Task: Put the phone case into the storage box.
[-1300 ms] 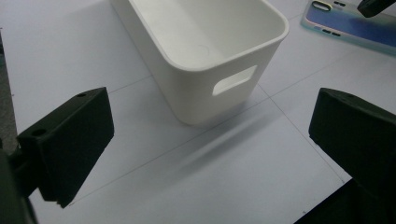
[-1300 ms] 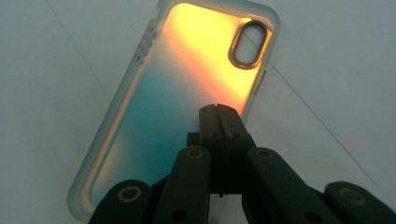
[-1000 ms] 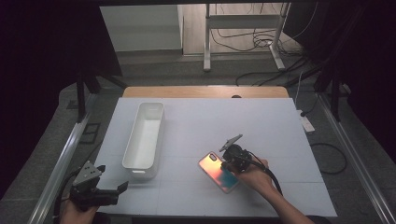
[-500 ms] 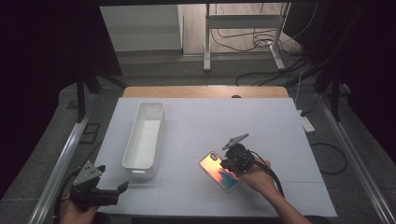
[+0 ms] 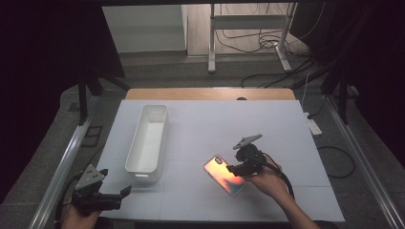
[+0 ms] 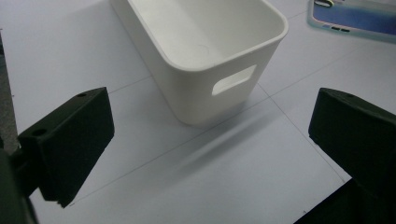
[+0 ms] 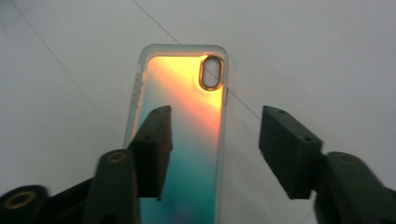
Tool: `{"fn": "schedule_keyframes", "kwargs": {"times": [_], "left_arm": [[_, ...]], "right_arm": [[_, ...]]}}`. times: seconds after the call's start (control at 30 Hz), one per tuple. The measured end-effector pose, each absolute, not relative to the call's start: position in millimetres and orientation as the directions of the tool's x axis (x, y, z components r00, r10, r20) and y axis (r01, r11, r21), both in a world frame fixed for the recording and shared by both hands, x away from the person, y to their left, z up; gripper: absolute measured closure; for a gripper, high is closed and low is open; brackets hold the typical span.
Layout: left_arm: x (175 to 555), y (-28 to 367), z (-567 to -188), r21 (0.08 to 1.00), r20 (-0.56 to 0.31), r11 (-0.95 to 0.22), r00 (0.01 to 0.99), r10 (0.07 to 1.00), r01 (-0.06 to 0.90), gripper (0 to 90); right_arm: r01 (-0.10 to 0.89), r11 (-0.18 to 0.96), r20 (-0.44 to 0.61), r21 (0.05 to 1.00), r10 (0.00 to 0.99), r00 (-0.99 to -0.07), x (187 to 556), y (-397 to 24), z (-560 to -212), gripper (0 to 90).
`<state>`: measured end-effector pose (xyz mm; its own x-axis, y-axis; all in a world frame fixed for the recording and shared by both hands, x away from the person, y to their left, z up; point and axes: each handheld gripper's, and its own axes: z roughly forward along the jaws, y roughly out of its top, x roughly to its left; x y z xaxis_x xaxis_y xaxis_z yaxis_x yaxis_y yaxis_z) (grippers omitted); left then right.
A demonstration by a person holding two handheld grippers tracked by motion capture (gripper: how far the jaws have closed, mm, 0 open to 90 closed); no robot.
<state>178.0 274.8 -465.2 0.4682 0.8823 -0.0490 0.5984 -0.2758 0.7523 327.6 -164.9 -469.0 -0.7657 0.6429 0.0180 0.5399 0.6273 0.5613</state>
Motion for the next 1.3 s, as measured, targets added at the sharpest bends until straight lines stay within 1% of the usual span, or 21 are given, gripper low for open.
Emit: {"fn": "schedule_keyframes", "kwargs": {"times": [0.03, 0.1, 0.13, 0.17, 0.2, 0.27, 0.3, 0.4, 0.43, 0.5, 0.63, 0.77, 0.87, 0.97, 1.3], "left_arm": [[178.0, 274.8, -465.2, 0.752, -0.049, -0.276, 0.469, 0.882, 0.598, 1.1], [178.1, 274.8, -465.2, 0.753, -0.050, -0.275, 0.469, 0.882, 0.598, 1.1], [178.1, 274.9, -465.2, 0.753, -0.051, -0.275, 0.468, 0.882, 0.598, 1.1], [178.1, 274.9, -465.2, 0.753, -0.051, -0.274, 0.468, 0.882, 0.598, 1.1], [178.2, 274.9, -465.2, 0.752, -0.050, -0.275, 0.469, 0.882, 0.599, 1.1], [178.1, 274.8, -465.2, 0.752, -0.049, -0.276, 0.469, 0.882, 0.598, 1.1], [178.1, 274.8, -465.2, 0.752, -0.049, -0.276, 0.469, 0.882, 0.598, 1.1], [178.2, 274.7, -465.2, 0.752, -0.049, -0.277, 0.470, 0.881, 0.598, 1.1], [178.1, 274.8, -465.1, 0.752, -0.049, -0.277, 0.470, 0.881, 0.598, 1.1], [178.1, 274.8, -465.1, 0.753, -0.049, -0.277, 0.471, 0.881, 0.597, 1.1], [178.4, 274.4, -465.0, 0.751, -0.048, -0.279, 0.472, 0.880, 0.598, 1.1], [178.8, 274.4, -464.9, 0.752, -0.049, -0.280, 0.474, 0.879, 0.597, 1.1], [179.4, 273.9, -465.1, 0.751, -0.048, -0.282, 0.475, 0.878, 0.597, 1.1], [179.4, 273.8, -465.1, 0.750, -0.047, -0.283, 0.475, 0.879, 0.597, 1.2], [179.2, 273.8, -465.1, 0.750, -0.046, -0.285, 0.477, 0.878, 0.597, 1.2]], "right_arm": [[0.535, 0.630, 0.005, 0.563, 0.645, -0.764, 327.6, -165.6, -468.4, 35.0], [0.527, 0.634, 0.000, 0.566, 0.639, -0.770, 328.1, -167.2, -467.9, 33.7], [0.524, 0.628, 0.004, 0.576, 0.639, -0.769, 328.4, -168.8, -467.3, 27.4], [0.524, 0.628, 0.004, 0.576, 0.639, -0.769, 328.4, -168.8, -467.3, 27.4], [0.523, 0.627, 0.003, 0.577, 0.639, -0.769, 328.7, -169.4, -467.0, 25.0], [0.526, 0.618, 0.009, 0.584, 0.644, -0.765, 329.5, -171.3, -466.5, 17.2], [0.526, 0.618, 0.009, 0.584, 0.644, -0.765, 329.5, -171.3, -466.5, 17.2], [0.549, 0.602, 0.033, 0.580, 0.656, -0.754, 330.9, -174.6, -466.3, 10.1], [0.548, 0.597, 0.019, 0.586, 0.666, -0.746, 331.1, -176.2, -467.4, 5.2], [0.552, 0.596, 0.014, 0.583, 0.672, -0.740, 331.1, -177.1, -467.9, 4.9], [0.546, 0.601, 0.009, 0.583, 0.668, -0.744, 330.7, -181.1, -469.8, 0.0], [0.562, 0.597, 0.030, 0.573, 0.669, -0.742, 331.1, -184.5, -470.4, 0.0], [0.572, 0.572, 0.066, 0.587, 0.671, -0.738, 331.7, -188.8, -471.4, 0.0], [0.577, 0.569, 0.060, 0.586, 0.679, -0.731, 332.1, -189.6, -472.5, 0.0], [0.565, 0.614, 0.034, 0.552, 0.660, -0.750, 330.2, -182.1, -488.5, 0.0]]}}
